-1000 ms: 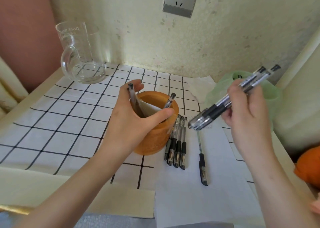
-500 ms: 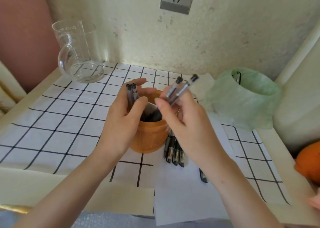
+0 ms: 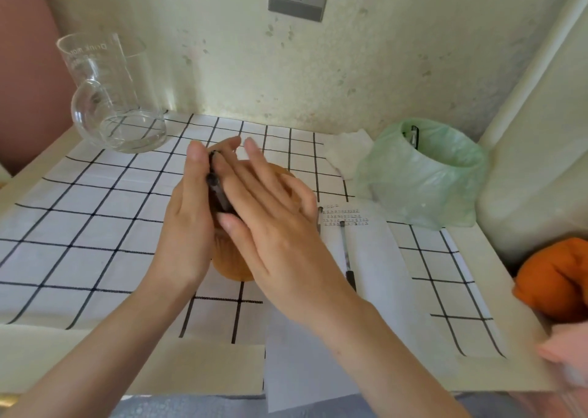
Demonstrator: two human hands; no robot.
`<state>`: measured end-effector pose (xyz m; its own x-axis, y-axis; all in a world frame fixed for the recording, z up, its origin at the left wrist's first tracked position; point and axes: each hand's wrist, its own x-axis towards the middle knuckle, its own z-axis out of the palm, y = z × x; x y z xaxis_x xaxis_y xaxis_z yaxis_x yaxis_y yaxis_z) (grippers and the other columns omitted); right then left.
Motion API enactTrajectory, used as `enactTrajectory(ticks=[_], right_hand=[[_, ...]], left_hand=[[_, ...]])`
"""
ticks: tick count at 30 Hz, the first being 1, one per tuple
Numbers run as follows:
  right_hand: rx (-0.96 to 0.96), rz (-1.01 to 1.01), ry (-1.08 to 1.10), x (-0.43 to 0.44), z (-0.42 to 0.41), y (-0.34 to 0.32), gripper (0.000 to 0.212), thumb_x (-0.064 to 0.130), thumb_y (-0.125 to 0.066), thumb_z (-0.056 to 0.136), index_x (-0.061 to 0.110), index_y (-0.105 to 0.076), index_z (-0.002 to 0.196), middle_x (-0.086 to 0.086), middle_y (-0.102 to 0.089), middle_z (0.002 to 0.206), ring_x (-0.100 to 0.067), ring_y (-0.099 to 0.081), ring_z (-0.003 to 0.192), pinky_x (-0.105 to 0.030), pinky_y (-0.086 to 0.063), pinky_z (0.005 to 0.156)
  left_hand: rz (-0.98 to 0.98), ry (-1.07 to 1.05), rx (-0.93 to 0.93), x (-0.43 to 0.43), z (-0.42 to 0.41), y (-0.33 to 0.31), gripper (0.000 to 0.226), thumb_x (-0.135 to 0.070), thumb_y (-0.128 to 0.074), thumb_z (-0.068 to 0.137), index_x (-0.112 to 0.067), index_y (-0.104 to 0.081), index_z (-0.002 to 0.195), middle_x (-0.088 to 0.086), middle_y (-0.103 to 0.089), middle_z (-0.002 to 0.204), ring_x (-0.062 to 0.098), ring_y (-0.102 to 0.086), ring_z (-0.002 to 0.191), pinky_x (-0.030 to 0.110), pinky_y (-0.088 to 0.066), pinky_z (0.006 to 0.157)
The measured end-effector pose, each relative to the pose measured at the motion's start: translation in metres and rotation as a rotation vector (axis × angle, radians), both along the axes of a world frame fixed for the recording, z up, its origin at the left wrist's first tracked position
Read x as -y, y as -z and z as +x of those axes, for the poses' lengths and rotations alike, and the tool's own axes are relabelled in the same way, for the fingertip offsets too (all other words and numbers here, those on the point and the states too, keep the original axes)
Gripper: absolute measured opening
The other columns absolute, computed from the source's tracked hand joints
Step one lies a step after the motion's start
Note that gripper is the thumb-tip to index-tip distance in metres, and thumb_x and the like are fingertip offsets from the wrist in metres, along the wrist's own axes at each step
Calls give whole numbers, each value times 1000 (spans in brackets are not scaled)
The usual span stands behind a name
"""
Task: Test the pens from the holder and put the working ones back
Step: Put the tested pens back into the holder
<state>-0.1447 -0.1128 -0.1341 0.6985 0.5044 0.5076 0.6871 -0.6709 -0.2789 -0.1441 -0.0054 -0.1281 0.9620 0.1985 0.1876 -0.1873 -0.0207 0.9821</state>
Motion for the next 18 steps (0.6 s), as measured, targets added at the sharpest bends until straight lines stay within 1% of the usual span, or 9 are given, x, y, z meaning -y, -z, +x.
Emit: enactTrajectory(ticks=[2, 4, 5, 7, 8, 10, 12, 15, 18], right_hand=[[-20, -35, 31, 3, 0, 3, 51, 32, -28, 101, 12, -29, 148, 1, -25, 157, -12, -4, 148, -38, -14, 116], [-89, 117, 82, 13, 2, -1, 47, 33, -32, 101, 18, -35, 145, 2, -28, 155, -13, -14, 145, -31, -13, 114], [-117, 229, 138, 22, 4, -4, 42, 31, -36, 101, 20, -42, 140, 2, -38, 149, -12, -25, 140, -29, -18, 112], [-178, 359, 329, 50, 16, -8, 27, 27, -43, 100, 20, -58, 121, 3, -58, 122, -9, -49, 112, -29, -39, 98], [-268, 299, 454, 68, 23, -8, 23, 28, -45, 99, 18, -61, 112, 3, -62, 109, -9, -54, 96, -29, -46, 85], [-521, 34, 688, 99, 32, -4, 28, 33, -50, 96, 9, -63, 100, -6, -65, 92, -20, -60, 81, -33, -48, 72], [-705, -113, 762, 116, 34, 6, 35, 31, -54, 93, -1, -61, 81, -19, -61, 77, -31, -59, 70, -34, -47, 65], [-815, -118, 721, 113, 31, 17, 29, 25, -56, 86, 9, -48, 63, -11, -49, 62, -21, -45, 54, -27, -34, 55], [-833, -104, 672, 105, 32, 21, 29, 17, -55, 81, 10, -42, 56, -7, -42, 55, -19, -41, 51, -25, -29, 54]], left_hand=[[-27, 25, 5, -1, 0, 2, 58, -59, -15, 90, -33, -59, 117, -13, -70, 107, -6, -59, 105, 14, -44, 92], [-50, 42, 35, -3, 1, 3, 65, -64, -12, 89, -30, -52, 126, -7, -68, 112, -3, -58, 109, 26, -41, 100], [-74, 69, 42, -5, 0, 5, 69, -69, -12, 86, -29, -50, 128, -5, -68, 112, -1, -59, 109, 28, -41, 99], [-74, 102, 37, -8, 6, 4, 87, -88, -26, 67, -30, -47, 128, -4, -68, 113, 7, -62, 108, 28, -47, 93], [-78, 107, 6, -11, 10, 5, 96, -92, -38, 54, -31, -48, 127, -5, -66, 114, 10, -62, 109, 26, -49, 89], [-74, 81, -83, -13, 13, 7, 95, -84, -61, 45, -35, -47, 125, -14, -63, 116, 4, -58, 112, 20, -49, 84], [78, 44, -77, -8, 6, 8, 71, -61, -70, 65, -40, -42, 127, -24, -60, 116, -9, -56, 107, 15, -45, 82], [113, -33, -63, -3, -2, 9, 49, -35, -64, 82, -39, -43, 126, -25, -60, 115, -10, -56, 102, 15, -40, 82], [136, -52, -106, -4, 5, 11, 36, -27, -60, 86, -38, -52, 119, -16, -63, 106, -5, -57, 98, 16, -42, 80]])
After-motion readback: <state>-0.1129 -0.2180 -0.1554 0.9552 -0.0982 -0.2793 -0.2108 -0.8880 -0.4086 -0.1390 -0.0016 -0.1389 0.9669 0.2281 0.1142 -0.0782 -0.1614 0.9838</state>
